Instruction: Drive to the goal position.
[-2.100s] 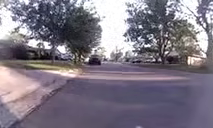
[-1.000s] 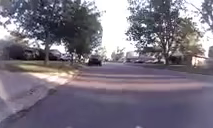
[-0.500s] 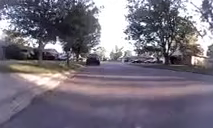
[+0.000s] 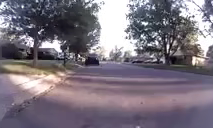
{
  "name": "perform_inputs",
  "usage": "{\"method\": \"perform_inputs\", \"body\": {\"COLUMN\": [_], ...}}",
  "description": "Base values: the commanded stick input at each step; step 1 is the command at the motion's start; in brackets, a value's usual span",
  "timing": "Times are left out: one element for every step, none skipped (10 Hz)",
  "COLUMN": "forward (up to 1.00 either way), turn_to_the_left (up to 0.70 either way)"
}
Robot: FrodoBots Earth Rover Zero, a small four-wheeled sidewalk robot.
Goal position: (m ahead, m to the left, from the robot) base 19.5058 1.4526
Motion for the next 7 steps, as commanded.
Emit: {"method": "perform_inputs", "body": {"forward": [1.00, 1.00, 1.00, 1.00, 1.00, 1.00, 1.00], "turn_to_the_left": [0.00, 0.00, 0.00, 0.00, -0.01, -0.27, -0.28]}}
